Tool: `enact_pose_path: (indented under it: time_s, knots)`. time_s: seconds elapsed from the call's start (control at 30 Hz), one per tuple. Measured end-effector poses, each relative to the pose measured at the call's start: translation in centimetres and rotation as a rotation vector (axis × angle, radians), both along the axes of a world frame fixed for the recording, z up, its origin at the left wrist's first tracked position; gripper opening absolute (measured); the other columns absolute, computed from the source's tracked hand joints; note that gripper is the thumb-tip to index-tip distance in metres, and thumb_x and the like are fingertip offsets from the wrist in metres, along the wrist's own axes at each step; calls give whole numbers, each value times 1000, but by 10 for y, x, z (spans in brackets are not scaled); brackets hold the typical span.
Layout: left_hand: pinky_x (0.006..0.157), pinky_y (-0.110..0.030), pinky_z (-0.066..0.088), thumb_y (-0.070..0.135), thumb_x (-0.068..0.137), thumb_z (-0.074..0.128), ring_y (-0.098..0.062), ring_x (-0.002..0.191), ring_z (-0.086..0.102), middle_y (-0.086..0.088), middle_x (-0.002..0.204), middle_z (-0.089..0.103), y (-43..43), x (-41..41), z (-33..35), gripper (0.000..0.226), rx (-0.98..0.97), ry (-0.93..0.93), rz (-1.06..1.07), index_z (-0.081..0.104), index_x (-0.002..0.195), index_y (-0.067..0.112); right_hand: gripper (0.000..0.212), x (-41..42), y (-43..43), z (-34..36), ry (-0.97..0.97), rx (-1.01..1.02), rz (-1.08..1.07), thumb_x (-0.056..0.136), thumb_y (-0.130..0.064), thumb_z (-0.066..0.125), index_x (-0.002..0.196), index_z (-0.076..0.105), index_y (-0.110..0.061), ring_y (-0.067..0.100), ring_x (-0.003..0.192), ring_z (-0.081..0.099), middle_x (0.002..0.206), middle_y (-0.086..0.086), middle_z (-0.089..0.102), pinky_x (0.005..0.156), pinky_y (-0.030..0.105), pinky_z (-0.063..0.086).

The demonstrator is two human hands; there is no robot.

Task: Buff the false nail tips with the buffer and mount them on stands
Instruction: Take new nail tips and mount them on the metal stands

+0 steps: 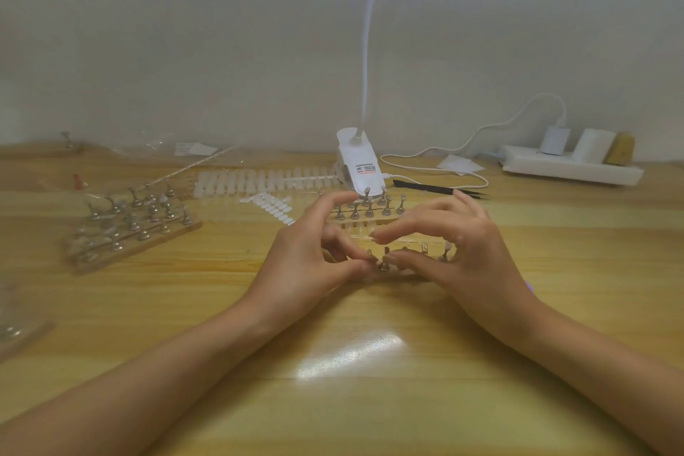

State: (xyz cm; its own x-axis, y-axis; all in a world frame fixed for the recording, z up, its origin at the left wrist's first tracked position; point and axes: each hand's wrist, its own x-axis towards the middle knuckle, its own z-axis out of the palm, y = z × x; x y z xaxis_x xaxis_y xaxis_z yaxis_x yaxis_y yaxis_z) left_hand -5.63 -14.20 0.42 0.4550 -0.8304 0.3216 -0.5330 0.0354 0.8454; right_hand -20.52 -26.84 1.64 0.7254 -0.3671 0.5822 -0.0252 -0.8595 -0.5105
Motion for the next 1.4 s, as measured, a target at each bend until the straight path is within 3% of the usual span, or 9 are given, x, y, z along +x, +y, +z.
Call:
enact_pose_path:
  time_s: [0.2,0.33,0.47,0.53,0.63,0.83,1.0,1.27,1.4]
  knots:
    - [74,-5,43,12,76,83,4,74,64,15,74,73,-1,0,-1,68,-1,-20,5,50,132,33,20,8,4,-4,21,-130,4,74,-33,82,93,76,-29,14,102,58,92,-21,67,115,53,23]
    - [74,-5,44,11,77,81,0,77,67,11,80,75,1,2,-1,67,22,24,-16,50,133,33,21,0,-1,-1,-34,-292,86,76,-44,77,83,75,-25,11,84,50,86,-10,62,83,37,40]
    - [77,-11,50,8,82,77,-4,80,69,11,88,76,3,3,1,62,20,38,-29,50,133,30,14,-12,0,-5,166,-421,354,83,-36,76,84,78,-22,9,75,57,82,-7,65,62,32,51]
    - [78,-14,51,6,85,73,-4,82,67,12,94,75,4,6,1,60,5,39,-32,49,133,32,11,-14,1,-4,244,-361,362,86,-35,74,87,76,-25,-4,73,54,85,-12,65,61,25,51]
    - [76,-18,48,5,92,65,-3,92,66,15,97,74,8,10,2,54,-13,60,-27,48,133,36,4,-15,-4,1,350,-229,363,86,-29,76,87,73,-31,0,65,52,85,-18,63,60,11,37]
    - [76,-24,54,4,89,68,-6,93,67,11,95,73,7,7,-1,57,-17,-26,-77,47,135,29,17,-16,-14,9,497,-185,349,84,-25,79,85,67,-37,3,73,58,85,-22,62,62,10,39]
    - [75,-14,52,4,82,75,-7,90,69,8,89,73,4,5,-1,65,-4,-52,-124,47,136,27,20,-20,-21,24,462,-146,333,80,-20,83,86,70,-36,6,70,58,82,-19,65,61,8,39]
    - [75,-12,51,5,82,76,-1,89,68,11,84,73,5,4,0,58,-14,-92,-96,51,129,27,10,-20,-14,23,551,-189,264,82,-34,77,89,70,-38,8,73,57,82,-22,62,62,33,49]
    - [77,-17,53,6,82,76,-2,91,68,9,87,73,6,3,0,59,-3,-70,-103,50,131,27,14,-20,-8,21,549,-243,232,83,-27,78,82,67,-35,4,72,54,77,-25,57,63,32,48]
